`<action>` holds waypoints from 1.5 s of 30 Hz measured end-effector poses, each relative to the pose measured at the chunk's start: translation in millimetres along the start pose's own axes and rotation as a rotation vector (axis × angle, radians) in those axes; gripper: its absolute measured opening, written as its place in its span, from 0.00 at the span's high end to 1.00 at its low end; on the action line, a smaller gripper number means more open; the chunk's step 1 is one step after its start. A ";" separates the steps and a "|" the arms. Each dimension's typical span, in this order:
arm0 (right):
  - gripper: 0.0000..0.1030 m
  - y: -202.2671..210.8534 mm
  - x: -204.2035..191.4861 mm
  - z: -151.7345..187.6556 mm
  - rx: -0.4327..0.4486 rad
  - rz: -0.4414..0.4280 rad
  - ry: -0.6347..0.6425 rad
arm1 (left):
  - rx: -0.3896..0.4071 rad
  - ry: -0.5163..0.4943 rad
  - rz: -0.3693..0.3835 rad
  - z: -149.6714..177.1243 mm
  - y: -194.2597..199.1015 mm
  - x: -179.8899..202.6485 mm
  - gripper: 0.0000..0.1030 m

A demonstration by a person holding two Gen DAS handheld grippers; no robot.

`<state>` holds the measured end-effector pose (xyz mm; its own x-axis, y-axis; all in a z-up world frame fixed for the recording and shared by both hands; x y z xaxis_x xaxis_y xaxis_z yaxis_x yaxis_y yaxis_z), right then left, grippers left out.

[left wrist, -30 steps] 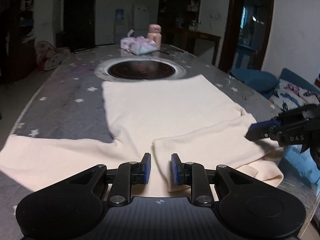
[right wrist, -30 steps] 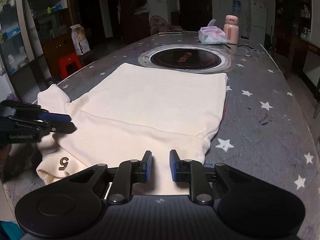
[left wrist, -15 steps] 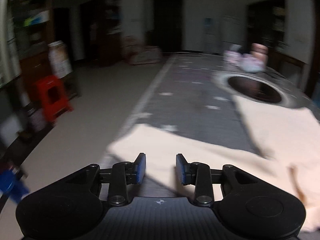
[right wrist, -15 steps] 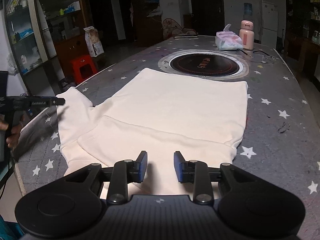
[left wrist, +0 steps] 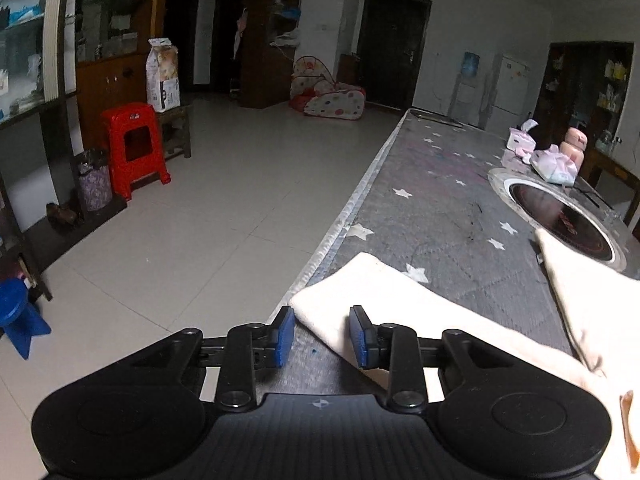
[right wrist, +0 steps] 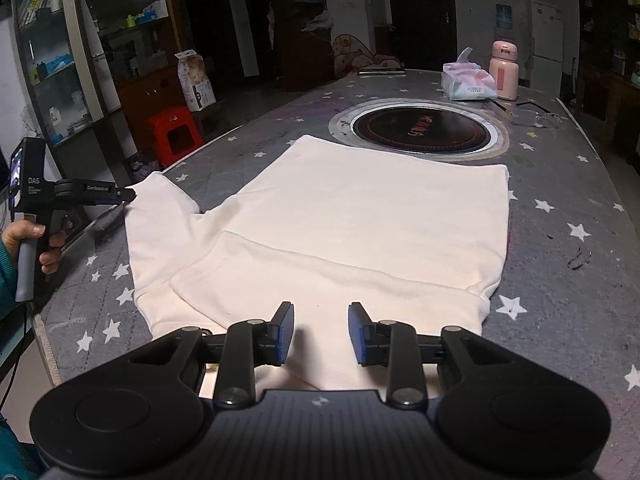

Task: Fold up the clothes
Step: 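Grasp the opposite sweatshirt side with the left gripper and fold it over the body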

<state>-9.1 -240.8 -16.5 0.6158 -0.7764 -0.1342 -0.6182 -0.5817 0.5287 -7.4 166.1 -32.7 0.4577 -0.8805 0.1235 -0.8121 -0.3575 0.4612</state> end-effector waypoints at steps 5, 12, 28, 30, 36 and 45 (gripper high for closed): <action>0.71 4.3 2.7 -1.1 0.009 0.007 -0.005 | 0.018 -0.014 -0.001 -3.6 -2.2 4.0 0.94; 0.71 11.3 6.3 -2.6 0.028 0.010 -0.024 | 0.076 0.005 0.108 -21.4 24.2 31.9 0.96; 0.71 28.6 30.7 -2.7 0.079 0.042 -0.096 | 0.085 -0.162 0.746 -7.9 143.6 238.7 0.96; 0.71 31.8 37.7 -1.2 0.084 0.054 -0.119 | 0.046 -0.185 0.783 8.2 143.8 255.3 0.96; 0.71 37.3 53.2 2.8 0.085 0.089 -0.144 | -0.051 -0.257 0.853 48.3 143.7 287.8 0.93; 0.71 32.0 54.3 0.7 0.082 0.064 -0.190 | -0.065 -0.344 0.826 61.6 143.1 254.1 0.80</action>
<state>4.2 -301.8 -7.5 0.4758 -0.8397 -0.2619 -0.6955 -0.5414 0.4723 -29.5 -127.9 10.6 -0.4055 -0.8976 0.1729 -0.8075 0.4404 0.3924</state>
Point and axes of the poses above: each gripper's, at about its wrist camera, not at the fingertips, and y roughly against the way its jaws point, x to its right, z to its underside, the point moved 8 cm from there along -y, roughly the way its jaws point, and after that the axes turned 10 degrees about x, right-handed, at the moved point
